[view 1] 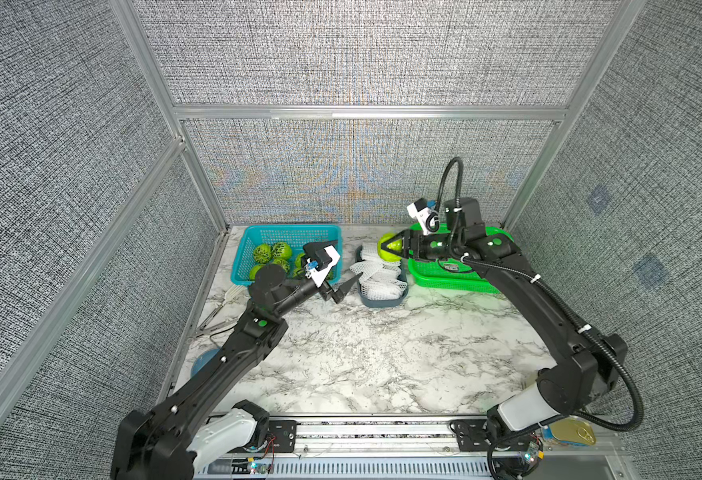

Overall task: Sleeve custard apples in foam nets
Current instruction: Place the custard apple at the center of the board.

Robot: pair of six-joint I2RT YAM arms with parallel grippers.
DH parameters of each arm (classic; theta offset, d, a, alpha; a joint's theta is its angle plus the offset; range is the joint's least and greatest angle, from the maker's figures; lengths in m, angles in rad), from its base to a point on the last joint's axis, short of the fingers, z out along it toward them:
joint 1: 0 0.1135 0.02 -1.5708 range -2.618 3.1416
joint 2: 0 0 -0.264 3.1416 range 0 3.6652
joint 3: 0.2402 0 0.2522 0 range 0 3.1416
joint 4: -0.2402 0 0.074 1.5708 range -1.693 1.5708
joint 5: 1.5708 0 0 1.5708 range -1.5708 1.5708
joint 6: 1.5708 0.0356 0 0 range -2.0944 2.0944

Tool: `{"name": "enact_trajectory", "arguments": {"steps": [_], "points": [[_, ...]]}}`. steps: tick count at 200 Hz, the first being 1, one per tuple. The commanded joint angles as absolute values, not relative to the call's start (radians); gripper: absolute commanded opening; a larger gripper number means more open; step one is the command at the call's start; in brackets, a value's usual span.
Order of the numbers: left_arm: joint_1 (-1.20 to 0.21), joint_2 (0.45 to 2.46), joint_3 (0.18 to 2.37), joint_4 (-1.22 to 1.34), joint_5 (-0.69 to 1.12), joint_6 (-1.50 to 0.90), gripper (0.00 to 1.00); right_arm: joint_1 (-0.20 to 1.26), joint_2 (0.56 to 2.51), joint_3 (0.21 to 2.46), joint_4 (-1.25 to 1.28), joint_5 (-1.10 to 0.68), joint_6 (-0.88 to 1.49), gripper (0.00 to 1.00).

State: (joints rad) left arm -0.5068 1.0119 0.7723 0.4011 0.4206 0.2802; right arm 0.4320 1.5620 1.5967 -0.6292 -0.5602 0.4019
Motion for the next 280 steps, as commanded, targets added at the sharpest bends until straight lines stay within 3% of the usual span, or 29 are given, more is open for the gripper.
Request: {"name": "enact_trajectory", "arguments": {"steps": [1, 35, 96, 213, 280], "points": [[-0.505, 0.906, 0.737, 0.231, 0.266, 0.443, 0.99, 0.497, 1.58, 1.598, -0.934, -0.318, 0.215, 0.76], [-0.506, 0.776, 0.676, 0.182, 0.235, 0.495, 0.99, 0.665, 1.655, 1.59, -1.104, -0.12, 0.179, 0.76], [-0.506, 0.616, 0.589, 0.155, 0.277, 0.486, 0.99, 0.91, 1.81, 1.501, -1.194, -0.03, 0.216, 0.76], [-0.506, 0.563, 0.561, 0.129, 0.308, 0.506, 0.99, 0.977, 1.949, 1.398, -1.027, -0.009, 0.228, 0.77], [-0.506, 0.589, 0.567, 0.136, 0.321, 0.498, 0.99, 0.985, 1.954, 1.406, -1.015, 0.0, 0.218, 0.84]]}}
